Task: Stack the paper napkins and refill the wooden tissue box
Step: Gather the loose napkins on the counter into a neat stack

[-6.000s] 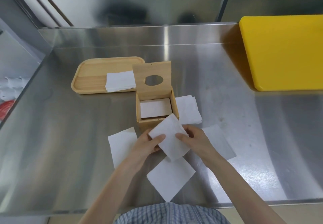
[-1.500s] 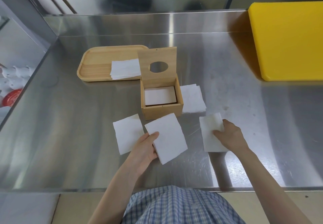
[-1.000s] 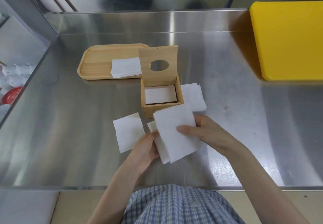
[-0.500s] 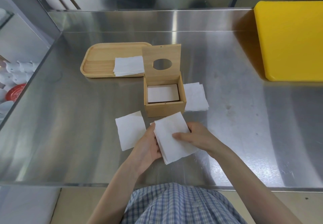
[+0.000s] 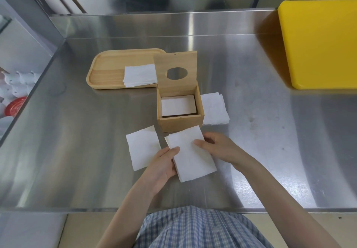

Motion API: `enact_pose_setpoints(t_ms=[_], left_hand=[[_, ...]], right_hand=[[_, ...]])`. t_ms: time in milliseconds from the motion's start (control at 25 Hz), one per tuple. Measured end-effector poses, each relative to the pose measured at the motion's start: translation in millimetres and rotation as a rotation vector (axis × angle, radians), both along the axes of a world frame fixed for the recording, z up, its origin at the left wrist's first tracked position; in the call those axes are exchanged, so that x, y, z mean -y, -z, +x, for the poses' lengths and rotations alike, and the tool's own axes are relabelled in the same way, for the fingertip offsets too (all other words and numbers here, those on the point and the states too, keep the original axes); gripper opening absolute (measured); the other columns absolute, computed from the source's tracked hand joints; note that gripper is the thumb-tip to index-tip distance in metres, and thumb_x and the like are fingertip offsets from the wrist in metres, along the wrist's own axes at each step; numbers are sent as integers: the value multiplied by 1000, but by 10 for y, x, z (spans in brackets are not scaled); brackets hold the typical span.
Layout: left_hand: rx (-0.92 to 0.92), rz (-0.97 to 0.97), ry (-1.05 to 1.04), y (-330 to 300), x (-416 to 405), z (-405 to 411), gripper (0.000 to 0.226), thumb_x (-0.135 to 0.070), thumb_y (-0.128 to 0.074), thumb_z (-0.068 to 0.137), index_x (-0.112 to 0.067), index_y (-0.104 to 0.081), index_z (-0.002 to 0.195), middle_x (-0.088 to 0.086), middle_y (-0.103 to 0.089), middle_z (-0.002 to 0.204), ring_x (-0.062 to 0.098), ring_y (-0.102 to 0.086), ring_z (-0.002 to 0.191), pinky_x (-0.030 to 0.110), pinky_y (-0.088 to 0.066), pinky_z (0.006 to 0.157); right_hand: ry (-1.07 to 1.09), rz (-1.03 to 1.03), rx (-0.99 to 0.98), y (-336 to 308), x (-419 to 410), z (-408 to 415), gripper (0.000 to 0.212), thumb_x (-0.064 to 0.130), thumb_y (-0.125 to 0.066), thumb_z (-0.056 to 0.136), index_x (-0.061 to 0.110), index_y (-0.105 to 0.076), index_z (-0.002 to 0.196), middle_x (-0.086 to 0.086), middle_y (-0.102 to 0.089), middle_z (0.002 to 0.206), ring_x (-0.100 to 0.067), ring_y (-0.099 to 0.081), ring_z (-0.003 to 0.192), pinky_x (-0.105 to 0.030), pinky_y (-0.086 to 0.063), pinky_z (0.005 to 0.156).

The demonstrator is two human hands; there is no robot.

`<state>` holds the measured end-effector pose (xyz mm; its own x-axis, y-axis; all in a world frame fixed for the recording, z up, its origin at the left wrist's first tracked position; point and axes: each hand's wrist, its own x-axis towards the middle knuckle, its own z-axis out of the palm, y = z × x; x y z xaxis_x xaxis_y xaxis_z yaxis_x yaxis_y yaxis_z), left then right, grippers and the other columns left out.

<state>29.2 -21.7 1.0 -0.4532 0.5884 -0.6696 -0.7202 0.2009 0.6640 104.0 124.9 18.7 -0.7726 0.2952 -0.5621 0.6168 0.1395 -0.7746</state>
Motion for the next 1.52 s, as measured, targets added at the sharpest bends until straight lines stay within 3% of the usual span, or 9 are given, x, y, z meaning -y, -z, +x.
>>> enact_pose_setpoints(t_ms=[240,400,520,640,880,960,1080,1240,1520], left_hand=[[-12,-70,50,-29,-136,-96,15,-16,-44,96,-16,-54,107,9,-60,123,29,-56,116,47,-43,101],[-10,-71,80,2,-134,-87,29,-17,-42,96,-10,-48,123,11,-57,131,30,-54,120,48,-40,106],[6,-84,72,8,-149,-91,22,-16,-42,97,-13,-51,116,11,-58,129,30,-54,120,50,-39,107],[18,-98,61,8,-151,-95,13,-15,-43,96,-18,-54,100,9,-60,123,30,-55,118,48,-40,105],[24,-119,34,21,-130,-77,11,-14,-43,96,-17,-53,100,9,-59,123,30,-54,118,49,-41,105],[25,-118,24,13,-125,-72,12,-14,-43,96,-19,-54,95,7,-60,117,29,-55,116,48,-41,105],[29,-101,20,7,-123,-56,14,-13,-43,96,-20,-54,92,1,-63,104,24,-59,105,44,-43,97],[46,-71,21,51,-102,-30,14,-12,-43,96,-18,-56,94,3,-65,106,21,-61,101,41,-47,90],[55,-9,16,55,-72,14,17,-14,-42,96,-17,-58,95,2,-68,101,20,-63,98,37,-49,86]], right_hand=[[303,200,0,114,-589,-97,12,20,-53,91,16,-63,95,-4,-66,92,-20,-62,93,-24,-46,77],[326,486,122,352,-825,-293,44,27,-57,89,3,-50,125,-15,-55,125,-29,-48,123,-33,-40,98],[303,570,175,501,-815,-411,56,32,-62,85,-1,-43,126,-21,-39,133,-36,-41,124,-41,-39,101],[320,642,198,595,-765,-439,52,31,-65,83,2,-45,121,-19,-40,130,-36,-43,119,-42,-39,99],[310,652,180,620,-771,-441,28,24,-60,85,6,-57,105,-17,-55,120,-36,-46,115,-41,-39,96],[358,583,101,576,-745,-416,18,17,-56,86,6,-56,101,-18,-61,114,-36,-52,112,-38,-42,89],[459,401,-11,444,-677,-318,30,11,-55,89,0,-54,116,-16,-61,119,-31,-56,108,-27,-39,79],[605,112,-105,285,-511,-67,33,9,-57,88,1,-55,121,-10,-61,105,-19,-54,91,-31,-47,86],[626,-194,-282,-19,-201,407,24,6,-59,87,12,-61,110,-7,-68,107,-21,-63,100,-31,-53,91]])
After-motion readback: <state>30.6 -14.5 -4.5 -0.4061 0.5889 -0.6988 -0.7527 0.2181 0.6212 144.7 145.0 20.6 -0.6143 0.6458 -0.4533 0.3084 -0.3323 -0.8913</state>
